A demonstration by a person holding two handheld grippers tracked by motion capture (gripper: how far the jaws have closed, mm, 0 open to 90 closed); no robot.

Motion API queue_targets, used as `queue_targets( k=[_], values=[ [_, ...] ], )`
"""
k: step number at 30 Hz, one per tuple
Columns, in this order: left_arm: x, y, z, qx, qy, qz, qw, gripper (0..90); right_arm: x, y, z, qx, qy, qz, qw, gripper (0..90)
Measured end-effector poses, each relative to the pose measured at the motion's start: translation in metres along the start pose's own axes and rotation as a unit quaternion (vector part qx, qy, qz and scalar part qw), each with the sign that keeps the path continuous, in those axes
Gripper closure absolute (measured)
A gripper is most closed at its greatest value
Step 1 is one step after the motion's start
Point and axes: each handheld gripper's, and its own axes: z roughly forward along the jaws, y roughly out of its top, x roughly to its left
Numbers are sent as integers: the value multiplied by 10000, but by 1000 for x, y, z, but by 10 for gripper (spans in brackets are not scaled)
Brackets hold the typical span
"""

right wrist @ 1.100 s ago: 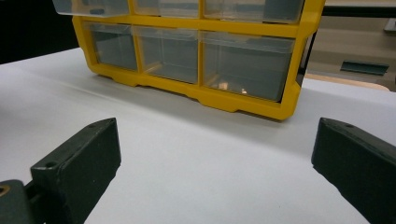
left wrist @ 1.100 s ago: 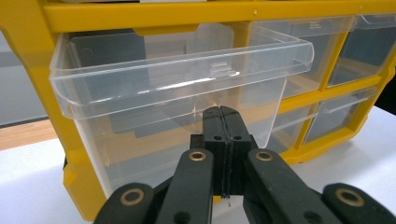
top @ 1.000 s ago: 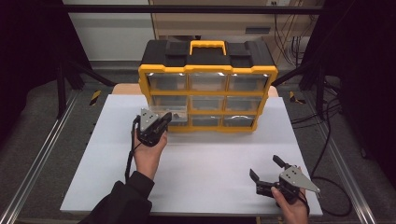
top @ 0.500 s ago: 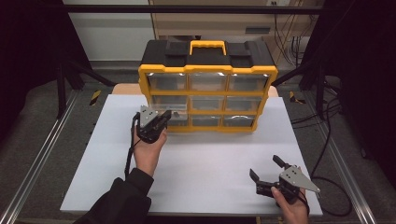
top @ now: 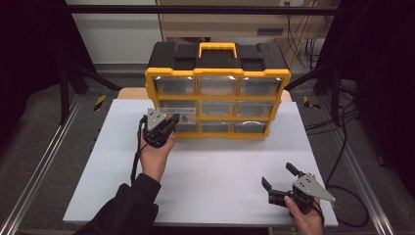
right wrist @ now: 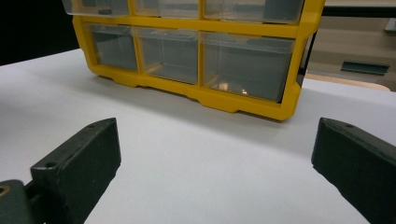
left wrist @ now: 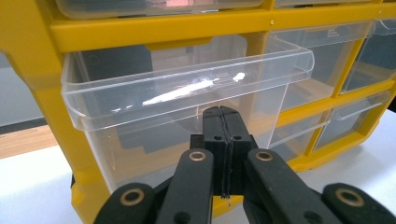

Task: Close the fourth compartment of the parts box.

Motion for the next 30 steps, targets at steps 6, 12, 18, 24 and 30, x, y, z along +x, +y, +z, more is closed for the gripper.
queue_targets(
  k=[6,12,18,24,30],
  values=[
    [1,1,1,15,16,17,10000,900,0,0,0,10,3,-5,10000,16],
    [1,2,3,35,27,52,10000,900,0,0,0,5,1,-5,10000,16],
    [2,3,5,48,45,71,10000,900,0,0,0,1,1,4,10000,16],
    [2,5,7,54,54,84,9999,900,0,0,0,-3,2,0,10000,16],
    [1,6,9,54,41,88,9999,900,0,0,0,-5,4,-2,10000,16]
  ],
)
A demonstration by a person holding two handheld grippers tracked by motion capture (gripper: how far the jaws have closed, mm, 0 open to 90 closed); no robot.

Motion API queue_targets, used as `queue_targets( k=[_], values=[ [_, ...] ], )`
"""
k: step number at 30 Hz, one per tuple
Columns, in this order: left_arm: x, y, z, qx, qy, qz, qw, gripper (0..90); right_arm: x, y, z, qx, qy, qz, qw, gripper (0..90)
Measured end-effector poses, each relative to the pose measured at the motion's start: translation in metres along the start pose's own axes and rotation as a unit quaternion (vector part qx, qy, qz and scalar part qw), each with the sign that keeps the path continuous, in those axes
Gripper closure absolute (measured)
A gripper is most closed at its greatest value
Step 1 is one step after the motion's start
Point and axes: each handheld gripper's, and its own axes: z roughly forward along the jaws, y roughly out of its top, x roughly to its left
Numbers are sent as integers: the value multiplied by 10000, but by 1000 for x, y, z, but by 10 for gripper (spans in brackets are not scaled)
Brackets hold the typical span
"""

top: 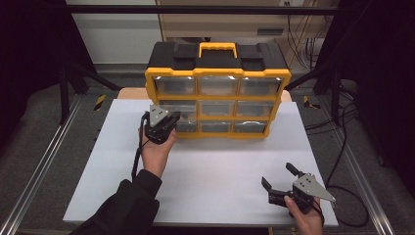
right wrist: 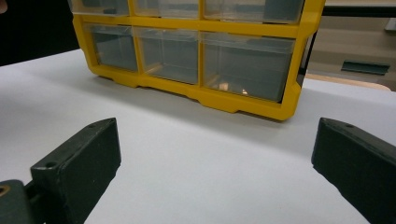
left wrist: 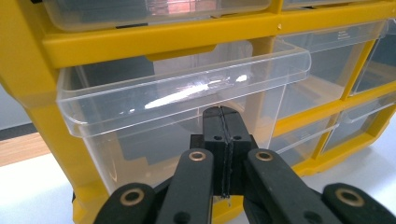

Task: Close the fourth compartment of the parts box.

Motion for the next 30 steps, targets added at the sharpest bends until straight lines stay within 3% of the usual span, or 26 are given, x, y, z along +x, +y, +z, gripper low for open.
queue_targets(
  k=[30],
  values=[
    [-3,5,9,0,31,159,9999,900,0,0,0,-14,12,19,10000,16]
  ],
)
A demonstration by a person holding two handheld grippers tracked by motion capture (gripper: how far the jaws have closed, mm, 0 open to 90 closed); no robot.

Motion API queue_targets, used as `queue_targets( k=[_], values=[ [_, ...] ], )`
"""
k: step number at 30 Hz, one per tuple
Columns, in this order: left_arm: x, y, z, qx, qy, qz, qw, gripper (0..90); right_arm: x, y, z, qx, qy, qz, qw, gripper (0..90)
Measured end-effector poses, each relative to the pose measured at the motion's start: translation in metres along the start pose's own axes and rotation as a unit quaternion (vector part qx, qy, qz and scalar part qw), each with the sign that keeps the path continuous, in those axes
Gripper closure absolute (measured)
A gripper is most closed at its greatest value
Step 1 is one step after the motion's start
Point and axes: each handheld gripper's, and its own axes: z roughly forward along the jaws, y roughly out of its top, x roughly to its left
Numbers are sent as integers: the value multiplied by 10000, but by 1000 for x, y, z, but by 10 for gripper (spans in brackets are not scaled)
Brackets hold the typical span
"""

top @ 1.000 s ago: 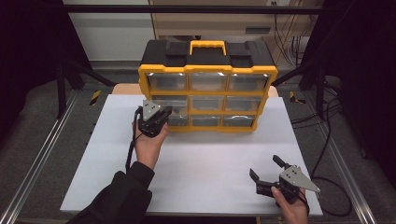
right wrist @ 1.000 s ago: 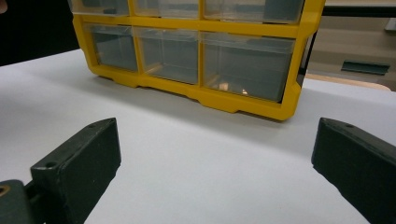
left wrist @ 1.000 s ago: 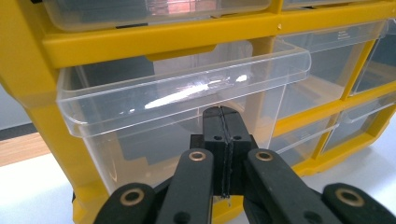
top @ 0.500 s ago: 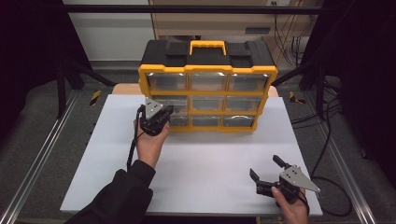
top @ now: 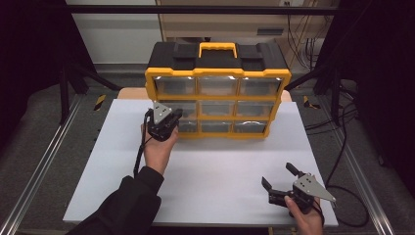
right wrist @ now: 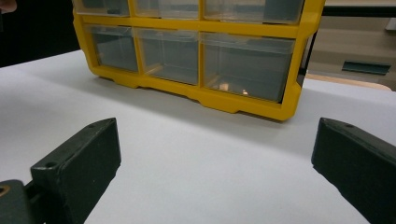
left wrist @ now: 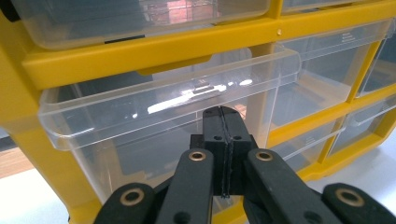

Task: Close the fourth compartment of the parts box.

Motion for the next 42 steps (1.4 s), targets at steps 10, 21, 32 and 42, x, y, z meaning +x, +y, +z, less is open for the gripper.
queue_targets(
  k=[10,21,32,42],
  values=[
    [1,1,4,36,13,6,10000,900,0,0,0,-5,-5,5,10000,16],
    [2,1,8,30,19,-41,10000,900,0,0,0,-8,-5,16,10000,16],
    [3,1,15,-9,62,-64,10000,900,-2,0,0,-38,-29,77,10000,14],
    [1,0,20,-61,30,-141,9999,900,-6,-1,1,-79,-45,169,9998,15]
  ],
)
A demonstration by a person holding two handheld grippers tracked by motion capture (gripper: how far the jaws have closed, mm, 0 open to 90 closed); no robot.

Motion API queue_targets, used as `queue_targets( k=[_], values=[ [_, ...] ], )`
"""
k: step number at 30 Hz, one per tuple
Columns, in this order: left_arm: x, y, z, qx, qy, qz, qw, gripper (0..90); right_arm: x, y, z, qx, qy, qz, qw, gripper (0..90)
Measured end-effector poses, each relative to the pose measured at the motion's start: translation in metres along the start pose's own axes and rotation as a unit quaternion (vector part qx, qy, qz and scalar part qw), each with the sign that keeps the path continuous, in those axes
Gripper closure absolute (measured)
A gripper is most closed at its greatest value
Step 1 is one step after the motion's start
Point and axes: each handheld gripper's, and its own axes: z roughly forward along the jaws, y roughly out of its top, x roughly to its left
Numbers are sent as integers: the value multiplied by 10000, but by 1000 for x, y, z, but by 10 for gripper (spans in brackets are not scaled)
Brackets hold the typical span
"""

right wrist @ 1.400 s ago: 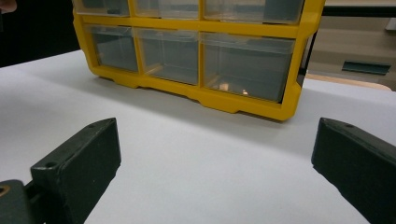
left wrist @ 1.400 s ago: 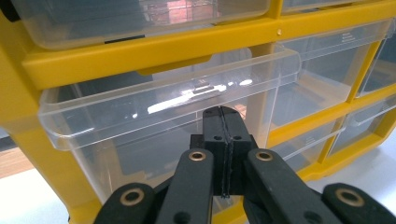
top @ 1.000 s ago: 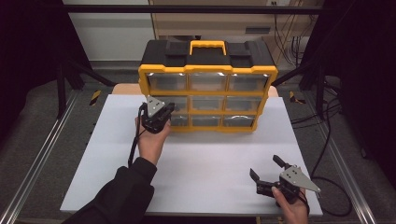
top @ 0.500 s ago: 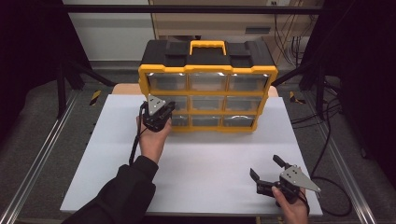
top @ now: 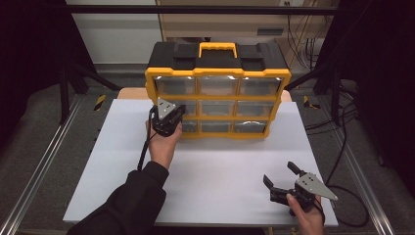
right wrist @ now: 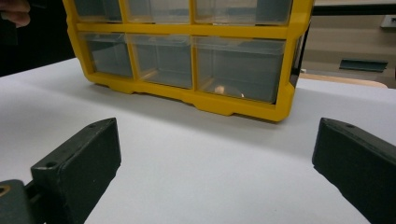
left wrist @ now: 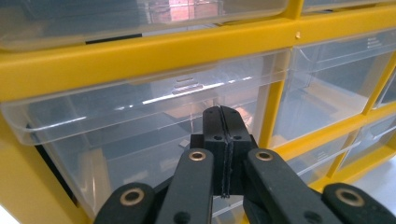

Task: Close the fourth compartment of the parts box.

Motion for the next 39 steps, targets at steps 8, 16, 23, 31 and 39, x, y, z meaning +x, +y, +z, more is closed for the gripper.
queue_targets(
  k=[8,16,23,31,39],
  values=[
    [2,2,-2,123,60,9,9999,900,-1,-2,4,55,36,12,10000,15],
    [3,1,-9,291,235,-79,9993,900,1,-1,4,15,99,43,9999,16],
    [-5,3,-17,217,176,-30,9996,900,1,0,2,-51,94,108,9999,14],
    [-8,10,-33,-12,196,30,9998,900,2,1,2,-53,72,65,9999,15],
    [-10,26,-63,-314,144,-47,9994,780,4,2,0,-48,45,38,10000,13]
  ],
)
